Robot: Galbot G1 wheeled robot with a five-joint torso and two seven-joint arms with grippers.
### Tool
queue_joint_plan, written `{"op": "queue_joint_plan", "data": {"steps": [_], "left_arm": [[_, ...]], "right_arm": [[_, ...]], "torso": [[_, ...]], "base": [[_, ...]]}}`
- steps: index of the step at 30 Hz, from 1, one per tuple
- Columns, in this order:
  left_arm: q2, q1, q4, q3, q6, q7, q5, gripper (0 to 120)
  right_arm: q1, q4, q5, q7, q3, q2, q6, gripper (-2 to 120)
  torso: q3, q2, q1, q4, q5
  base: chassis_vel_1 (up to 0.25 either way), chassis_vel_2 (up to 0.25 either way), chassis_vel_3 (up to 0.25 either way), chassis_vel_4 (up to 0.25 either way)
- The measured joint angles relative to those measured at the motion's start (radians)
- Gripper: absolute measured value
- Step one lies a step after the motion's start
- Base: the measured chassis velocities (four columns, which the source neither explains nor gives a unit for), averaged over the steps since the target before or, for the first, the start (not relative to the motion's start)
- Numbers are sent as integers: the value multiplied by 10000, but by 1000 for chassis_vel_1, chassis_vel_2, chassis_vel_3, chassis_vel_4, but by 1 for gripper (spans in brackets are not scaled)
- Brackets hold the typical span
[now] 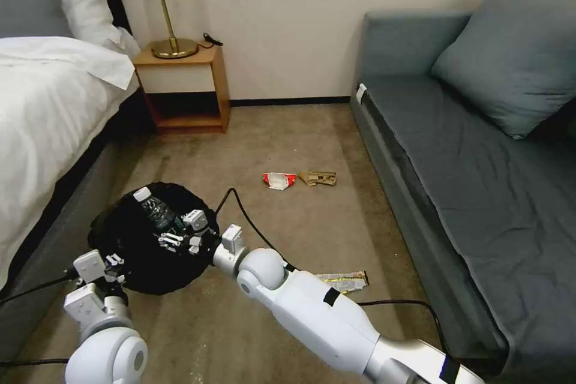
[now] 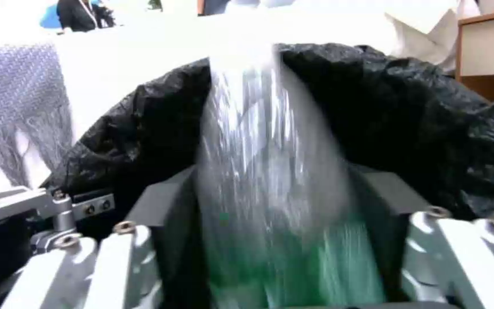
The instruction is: Pick up the trash bin, then pick up the garbage on the floor and place it into the trash bin.
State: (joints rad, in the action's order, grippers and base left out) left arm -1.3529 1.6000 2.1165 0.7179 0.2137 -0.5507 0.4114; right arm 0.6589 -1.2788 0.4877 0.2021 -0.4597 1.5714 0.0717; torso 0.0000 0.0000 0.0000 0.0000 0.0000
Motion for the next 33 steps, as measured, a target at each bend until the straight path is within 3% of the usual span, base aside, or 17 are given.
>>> {"op": "queue_joint_plan", "data": {"steps": [2,3,8,14,19,21,23,26,33], "left_arm": [[0,0,0,0,0,0,0,3],[-2,-22,-40,-13,-5,4,-6,3],[11,-68,-105,-24,-13,6,-12,3],[139,-80,-155,45,-15,9,18,3],[296,-5,-139,183,-15,7,135,3],[364,50,-136,301,-17,0,186,3],[388,74,-131,332,-22,0,207,3],[476,149,-112,442,-61,-1,252,3],[370,176,-141,408,-173,-1,179,3]], "right_arm": [[0,0,0,0,0,0,0,69],[35,-130,-1,-19,-41,-126,-31,80],[73,-375,-16,-155,-97,-311,-46,98],[-77,-841,-15,-194,28,-781,-342,100],[-219,-1407,-98,384,472,-1913,-1171,100],[-144,-1633,-184,1231,1039,-2700,-2005,100],[-97,-1639,-287,1506,1217,-2975,-2177,100],[187,-1327,-996,2143,1745,-3904,-2407,100],[988,397,-2515,3162,2882,-4410,-2067,100]], "torso": [[0,0,0,0,0],[0,0,0,0,0],[0,0,0,0,0],[0,0,-1,1,1],[0,0,0,1,3],[0,0,0,-1,3],[0,0,0,0,3],[0,0,0,-3,4],[0,0,0,-2,4]], "base": [[0,0,0,0],[0,0,0,0],[0,0,0,0],[0,0,0,0],[0,0,0,0],[0,0,0,0],[0,0,0,0],[0,0,0,0],[0,0,0,0]]}}
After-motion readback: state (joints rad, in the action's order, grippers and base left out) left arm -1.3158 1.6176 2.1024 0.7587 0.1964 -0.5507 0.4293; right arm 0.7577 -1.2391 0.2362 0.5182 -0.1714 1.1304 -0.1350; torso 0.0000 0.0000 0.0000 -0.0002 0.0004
